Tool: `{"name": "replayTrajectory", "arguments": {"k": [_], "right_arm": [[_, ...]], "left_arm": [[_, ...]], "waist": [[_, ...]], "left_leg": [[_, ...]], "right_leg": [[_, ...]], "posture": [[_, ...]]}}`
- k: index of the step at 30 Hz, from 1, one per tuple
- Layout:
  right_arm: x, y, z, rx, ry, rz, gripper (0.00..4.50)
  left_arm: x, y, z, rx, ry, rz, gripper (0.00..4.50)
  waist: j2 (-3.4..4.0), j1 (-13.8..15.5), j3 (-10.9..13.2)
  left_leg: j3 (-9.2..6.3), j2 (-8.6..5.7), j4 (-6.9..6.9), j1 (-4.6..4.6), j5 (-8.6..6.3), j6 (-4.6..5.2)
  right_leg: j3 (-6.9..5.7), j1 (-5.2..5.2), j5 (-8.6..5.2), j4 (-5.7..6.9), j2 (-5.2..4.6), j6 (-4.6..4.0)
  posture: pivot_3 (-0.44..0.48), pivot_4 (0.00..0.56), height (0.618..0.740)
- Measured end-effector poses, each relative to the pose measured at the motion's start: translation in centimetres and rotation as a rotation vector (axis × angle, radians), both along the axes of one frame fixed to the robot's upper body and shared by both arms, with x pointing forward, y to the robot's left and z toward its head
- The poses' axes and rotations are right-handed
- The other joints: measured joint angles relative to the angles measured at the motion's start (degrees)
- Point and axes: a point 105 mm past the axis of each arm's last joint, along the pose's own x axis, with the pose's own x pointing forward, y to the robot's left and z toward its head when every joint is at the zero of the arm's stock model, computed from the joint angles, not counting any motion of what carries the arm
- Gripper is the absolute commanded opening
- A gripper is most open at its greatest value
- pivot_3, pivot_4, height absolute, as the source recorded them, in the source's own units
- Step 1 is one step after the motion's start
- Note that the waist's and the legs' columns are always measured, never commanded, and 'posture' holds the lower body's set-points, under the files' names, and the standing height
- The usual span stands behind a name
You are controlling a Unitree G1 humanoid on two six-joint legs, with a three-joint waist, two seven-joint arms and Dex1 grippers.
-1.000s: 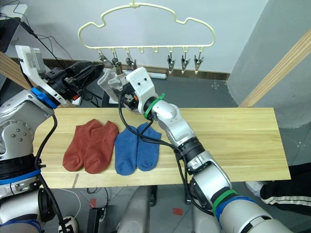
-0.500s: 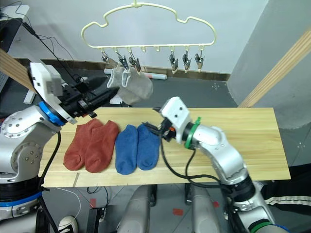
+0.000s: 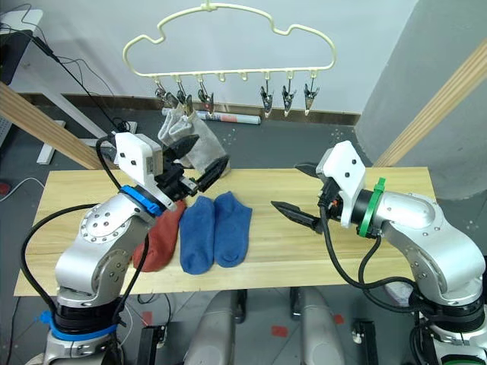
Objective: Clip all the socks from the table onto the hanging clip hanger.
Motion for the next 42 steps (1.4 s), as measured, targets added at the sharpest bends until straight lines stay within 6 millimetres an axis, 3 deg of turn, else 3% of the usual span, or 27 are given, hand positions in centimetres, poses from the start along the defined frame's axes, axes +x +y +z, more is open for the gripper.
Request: {"name": "replayTrajectory", "arguments": {"k": [12,18,30,42], "right_arm": [[-1.0,-0.4,0.3,0.035,0.028,-0.027,4.50],[-1.2,-0.3,0.3,0.038,0.032,-0.025,4.50],[-1.6,-0.5,0.3,0.029,0.041,-0.028,4.50],[-1.5,-0.4,0.5,0.039,0.042,-0.029,4.50]], "left_arm": [[2.9,-0.5,0.4,-0.114,-0.076,0.151,3.72],[3.4,-0.8,0.9,-0.125,-0.129,0.163,2.07],[4.1,-0.6,1.5,-0.172,-0.168,0.238,2.07],[4.4,0.3,3.3,-0.205,-0.201,0.291,2.07]], "waist": [[-0.02,-0.99,0.01],[-0.02,-1.39,0.01],[-0.05,-2.57,0.03],[-0.10,-2.59,0.05]], "left_leg": [[0.09,-0.02,0.00,-0.02,-0.06,0.10],[0.12,-0.02,0.00,-0.05,-0.08,0.14],[0.15,-0.04,0.00,-0.07,-0.10,0.17],[0.18,-0.05,-0.02,-0.07,-0.11,0.18]], "right_leg": [[0.03,0.01,0.00,-0.11,0.01,0.01],[0.02,0.01,0.00,-0.18,0.02,0.01],[0.02,0.01,0.00,-0.21,0.02,0.02],[0.03,0.01,-0.01,-0.24,0.03,0.02]], "posture": [[-0.125,0.481,0.735],[-0.135,0.478,0.735],[-0.142,0.482,0.735],[-0.137,0.482,0.735]]}}
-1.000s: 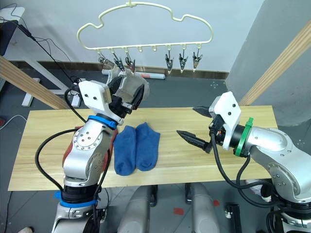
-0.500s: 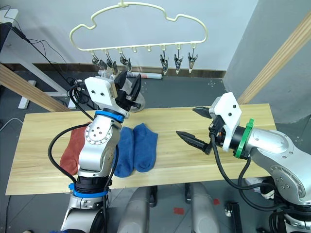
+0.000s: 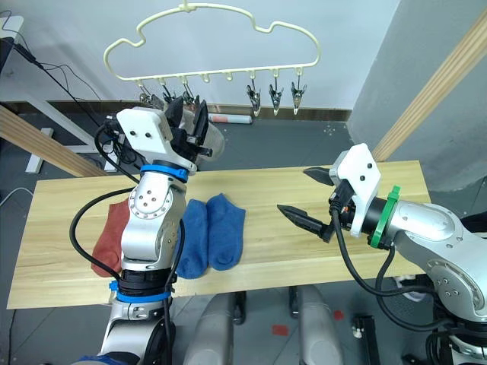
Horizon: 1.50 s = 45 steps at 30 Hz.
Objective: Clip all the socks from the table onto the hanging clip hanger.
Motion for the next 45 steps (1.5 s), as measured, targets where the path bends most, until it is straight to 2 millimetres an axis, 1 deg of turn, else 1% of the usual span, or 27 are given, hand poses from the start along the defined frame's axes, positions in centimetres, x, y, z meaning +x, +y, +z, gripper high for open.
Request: {"name": "replayTrajectory", "arguments": {"k": [2,15,16,19,23,25,31,35,39,43,45], "right_arm": [[0.0,0.0,0.0,0.001,-0.002,0.000,4.50],[0.0,0.0,0.2,0.006,-0.010,0.000,4.50],[0.0,0.0,0.2,0.006,-0.011,0.000,4.50],[0.0,0.0,0.2,0.007,-0.013,0.001,4.50],[0.0,0.0,0.2,0.007,-0.012,0.000,4.50],[0.0,0.0,0.2,0.007,-0.011,0.000,4.50],[0.1,0.4,-0.4,-0.001,0.002,-0.003,4.50],[1.0,2.0,-2.3,-0.014,0.024,-0.034,4.50],[2.3,6.1,-5.4,-0.014,0.055,-0.066,4.50],[4.4,9.5,-7.2,0.009,0.043,-0.172,4.50],[5.0,10.6,-8.0,-0.005,0.035,-0.192,4.50]], "left_arm": [[0.0,-0.1,0.3,-0.003,-0.007,-0.012,2.07],[0.1,-0.3,0.4,0.006,0.000,-0.030,2.07],[0.1,-0.3,0.4,0.008,-0.001,-0.028,1.70],[0.0,-0.3,0.5,0.011,-0.005,-0.025,0.99],[0.0,-0.3,0.6,0.015,-0.011,-0.022,0.31],[-0.1,-0.2,0.7,0.018,-0.018,-0.022,0.12],[-0.1,0.1,0.8,0.050,-0.024,-0.023,0.04],[0.0,0.2,1.2,0.077,-0.017,-0.056,0.04],[0.1,0.5,2.4,0.103,-0.005,-0.114,0.04],[0.1,1.2,3.1,0.139,0.019,-0.145,0.04],[0.1,1.4,3.2,0.156,0.028,-0.156,0.04]], "waist": [[0.00,0.00,0.00],[-0.01,0.00,0.01],[-0.01,-0.01,0.01],[-0.01,0.00,0.01],[-0.01,0.00,0.01],[-0.01,0.00,0.01],[-0.02,0.00,0.01],[-0.03,-0.01,0.01],[-0.05,-0.13,0.03],[-0.05,-0.05,0.03],[-0.06,0.06,0.03]], "left_leg": [[0.01,0.00,0.00,0.00,0.00,0.00],[0.01,0.00,-0.01,0.00,0.00,0.00],[0.01,0.00,-0.01,0.00,0.00,0.00],[0.01,0.00,-0.02,0.00,0.00,0.00],[0.01,0.00,-0.02,0.00,0.00,0.00],[0.01,0.00,-0.03,0.00,0.00,0.00],[0.01,0.02,-0.04,0.00,0.00,0.00],[0.01,0.05,-0.06,0.00,0.00,-0.01],[0.04,0.07,-0.08,0.00,0.09,-0.16],[0.07,0.09,-0.08,0.00,0.14,-0.24],[0.06,0.09,-0.07,0.00,0.14,-0.26]], "right_leg": [[0.01,0.00,0.00,0.00,0.00,0.00],[0.00,0.00,0.00,-0.03,0.00,0.00],[0.01,0.00,0.00,-0.03,0.00,0.00],[0.00,0.00,0.00,-0.04,0.00,0.00],[0.00,0.00,0.00,-0.06,0.00,0.00],[0.00,0.00,0.00,-0.06,0.00,0.00],[0.00,0.00,0.00,-0.07,0.00,0.01],[0.00,-0.02,-0.01,-0.08,0.01,0.01],[0.02,-0.10,-0.01,-0.05,0.04,0.02],[0.02,-0.13,-0.01,-0.06,0.01,0.02],[0.01,-0.11,-0.01,-0.07,0.01,0.02]], "posture": [[-0.138,0.481,0.735],[-0.131,0.480,0.735],[-0.131,0.480,0.735],[-0.131,0.480,0.735],[-0.131,0.481,0.735],[-0.131,0.481,0.735],[-0.115,0.479,0.735],[-0.100,0.476,0.735],[-0.093,0.478,0.735],[-0.083,0.478,0.735],[-0.080,0.478,0.735]]}}
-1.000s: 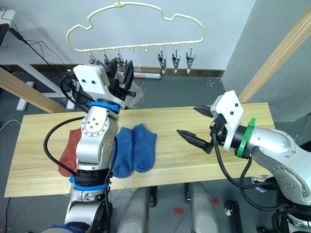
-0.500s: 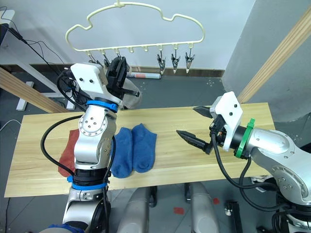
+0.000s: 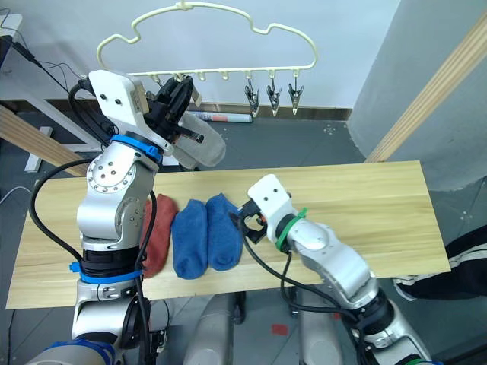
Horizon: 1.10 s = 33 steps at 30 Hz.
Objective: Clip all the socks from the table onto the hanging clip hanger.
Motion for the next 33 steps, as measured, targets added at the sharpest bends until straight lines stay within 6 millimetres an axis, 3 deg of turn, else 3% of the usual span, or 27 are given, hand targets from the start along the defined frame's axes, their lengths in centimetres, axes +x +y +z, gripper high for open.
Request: {"name": "replayTrajectory", "arguments": {"k": [3,6,12,17,25,27,30,33], "right_arm": [[1.4,1.8,-1.3,-0.044,-0.030,-0.029,4.50],[2.3,3.2,-3.9,-0.150,-0.060,-0.037,4.50],[3.4,3.4,-6.8,-0.293,-0.109,-0.058,4.50],[3.6,3.2,-6.7,-0.319,-0.136,-0.059,4.50],[4.1,-0.9,-5.7,-0.375,-0.148,-0.057,4.50],[3.9,-0.4,-4.7,-0.314,-0.141,-0.046,4.50],[3.4,1.8,-2.4,-0.117,-0.101,-0.037,4.50],[3.4,2.8,-1.6,-0.011,-0.069,-0.081,4.50]], "left_arm": [[0.0,0.2,0.2,0.019,0.002,-0.009,0.04],[0.1,0.2,0.2,0.028,0.007,-0.019,0.04],[0.2,0.2,0.1,0.029,0.013,-0.024,0.04],[0.3,0.0,0.0,0.033,0.017,-0.029,0.04],[0.3,0.0,0.0,0.033,0.015,-0.030,0.04],[0.3,0.1,0.0,0.032,0.015,-0.029,0.04],[0.3,0.0,-0.1,0.035,0.018,-0.034,0.04],[0.4,0.0,-0.2,0.037,0.021,-0.036,0.04]], "waist": [[0.00,0.08,0.00],[0.00,0.28,0.00],[0.00,0.24,0.00],[0.00,0.17,0.00],[0.00,0.39,0.00],[0.00,0.25,0.00],[0.00,-0.31,0.00],[0.00,0.04,0.00]], "left_leg": [[0.01,-0.02,0.03,0.01,0.00,0.00],[-0.01,-0.01,0.01,0.01,0.01,-0.01],[0.00,0.00,0.03,0.01,0.01,-0.02],[0.02,0.00,0.05,0.05,0.02,-0.03],[0.01,-0.03,0.08,0.05,0.02,-0.03],[-0.02,0.01,0.06,0.05,0.02,-0.03],[0.02,0.13,0.00,0.09,0.02,-0.05],[-0.02,0.09,0.00,0.09,0.05,-0.10]], "right_leg": [[0.00,0.01,0.00,-0.02,-0.04,0.00],[-0.02,0.01,0.00,-0.02,-0.04,0.00],[-0.02,0.01,0.01,0.03,-0.07,-0.01],[0.00,0.02,0.01,0.13,-0.07,-0.01],[0.00,0.05,0.01,0.11,-0.08,-0.01],[-0.03,0.04,0.01,0.12,-0.05,-0.01],[-0.04,-0.02,0.01,0.19,0.02,-0.01],[-0.06,-0.02,0.01,0.21,-0.01,-0.02]], "posture": [[-0.075,0.476,0.735],[-0.075,0.474,0.735],[-0.073,0.468,0.735],[-0.075,0.468,0.735],[-0.082,0.472,0.735],[-0.082,0.472,0.735],[-0.070,0.478,0.735],[-0.070,0.478,0.735]]}}
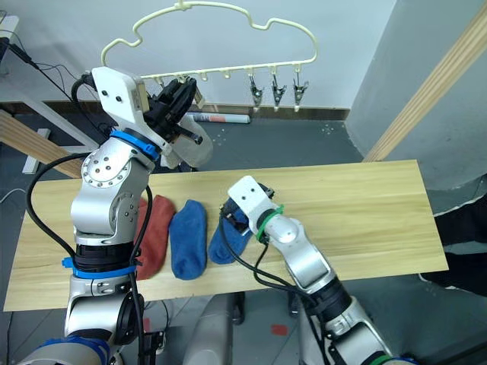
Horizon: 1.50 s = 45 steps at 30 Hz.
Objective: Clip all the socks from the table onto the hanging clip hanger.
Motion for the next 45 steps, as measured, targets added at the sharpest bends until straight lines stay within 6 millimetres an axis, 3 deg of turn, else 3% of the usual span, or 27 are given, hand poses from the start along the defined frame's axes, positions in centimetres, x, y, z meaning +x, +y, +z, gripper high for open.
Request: {"name": "replayTrajectory", "arguments": {"k": [6,13,17,27,29,33,40,45], "right_arm": [[1.0,-0.2,-3.6,-0.045,0.089,-0.184,4.50],[1.9,-1.2,-4.9,-0.017,0.130,-0.272,4.50],[2.3,-1.5,-5.1,0.037,0.149,-0.284,3.61],[2.4,-0.8,-5.0,0.070,0.167,-0.219,0.09],[2.1,-0.2,-4.8,0.055,0.171,-0.170,0.02],[1.0,1.2,-2.7,0.034,0.106,-0.016,0.00],[0.6,-0.7,3.6,-0.041,-0.168,0.124,0.00],[0.1,-0.2,5.5,-0.113,-0.339,0.201,0.00]], "left_arm": [[0.0,0.2,0.1,0.004,-0.002,0.004,0.04],[0.0,0.1,0.0,0.005,-0.001,0.003,0.04],[0.0,0.1,0.0,0.005,-0.001,0.003,0.04],[0.0,0.1,0.0,0.005,0.000,0.001,0.04],[0.0,0.1,0.0,0.004,0.003,-0.005,0.04],[-0.1,-0.2,-0.2,-0.006,0.030,-0.037,0.04],[-0.1,0.7,0.3,-0.074,0.126,-0.116,0.04],[-0.5,0.3,1.4,-0.103,0.205,-0.227,0.04]], "waist": [[0.00,0.33,0.00],[0.00,0.22,0.00],[-0.01,0.20,-0.01],[-0.02,0.11,-0.01],[-0.02,0.06,-0.01],[-0.01,0.09,-0.01],[-0.01,0.11,0.02],[-0.02,0.05,0.03]], "left_leg": [[0.03,-0.12,0.04,-0.01,-0.01,0.02],[0.01,-0.09,0.03,-0.01,0.00,0.02],[0.01,-0.09,0.06,0.01,0.00,0.02],[0.01,-0.06,0.05,0.04,0.00,0.02],[0.01,-0.06,0.05,0.04,0.00,0.02],[0.00,-0.07,0.02,0.00,-0.01,0.02],[-0.04,-0.09,0.03,-0.02,0.00,0.02],[-0.01,-0.09,0.00,-0.02,0.00,0.01]], "right_leg": [[0.05,0.04,0.00,-0.07,-0.11,0.00],[0.04,0.04,0.00,-0.05,-0.07,0.00],[0.04,0.08,0.00,-0.03,-0.07,0.00],[0.05,0.09,0.00,0.00,-0.02,0.00],[0.05,0.08,0.00,-0.02,-0.02,0.00],[0.04,0.03,0.00,-0.02,-0.02,0.00],[0.02,0.04,0.00,-0.03,0.00,0.01],[0.03,0.02,0.00,-0.05,0.01,0.01]], "posture": [[-0.065,0.478,0.735],[-0.062,0.475,0.735],[-0.057,0.475,0.735],[-0.059,0.474,0.735],[-0.059,0.474,0.735],[-0.059,0.474,0.735],[-0.057,0.481,0.735],[-0.052,0.479,0.735]]}}
